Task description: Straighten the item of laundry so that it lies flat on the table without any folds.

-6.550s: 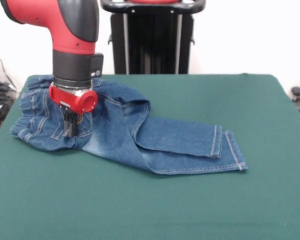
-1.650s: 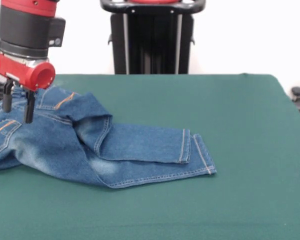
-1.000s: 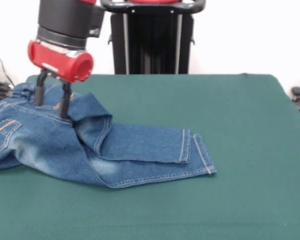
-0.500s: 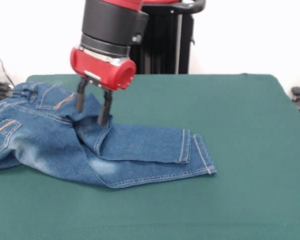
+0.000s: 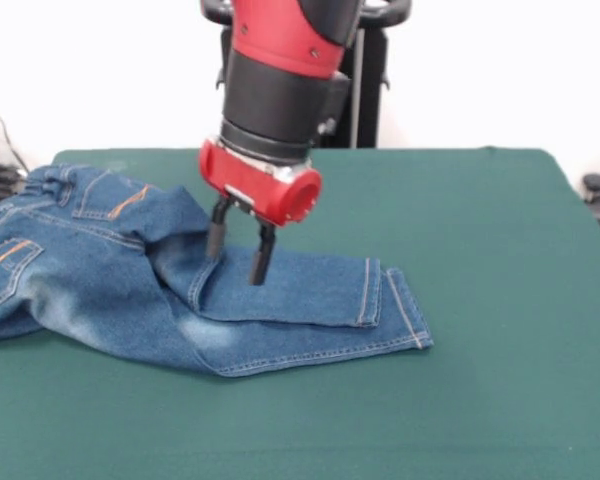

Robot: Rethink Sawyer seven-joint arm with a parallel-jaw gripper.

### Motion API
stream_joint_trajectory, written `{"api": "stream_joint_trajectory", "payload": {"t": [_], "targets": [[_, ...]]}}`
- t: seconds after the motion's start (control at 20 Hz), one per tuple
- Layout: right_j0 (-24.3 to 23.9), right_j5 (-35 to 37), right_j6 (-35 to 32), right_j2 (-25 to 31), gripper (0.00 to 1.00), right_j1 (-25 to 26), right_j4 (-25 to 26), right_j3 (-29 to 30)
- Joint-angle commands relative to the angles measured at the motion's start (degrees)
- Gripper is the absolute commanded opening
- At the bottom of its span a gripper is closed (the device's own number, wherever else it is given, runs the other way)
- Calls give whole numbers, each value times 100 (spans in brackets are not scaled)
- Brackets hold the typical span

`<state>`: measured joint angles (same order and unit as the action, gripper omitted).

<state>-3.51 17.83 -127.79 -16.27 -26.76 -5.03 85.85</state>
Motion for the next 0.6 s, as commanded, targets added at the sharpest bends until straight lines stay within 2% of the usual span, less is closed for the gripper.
{"api": "stream_joint_trajectory", "payload": {"t": [0.05, 0.6], "targets": [[618, 71, -1986, -309, 100, 796, -806, -332], [1221, 655, -2333, -907, 100, 1201, -1665, -868]]}}
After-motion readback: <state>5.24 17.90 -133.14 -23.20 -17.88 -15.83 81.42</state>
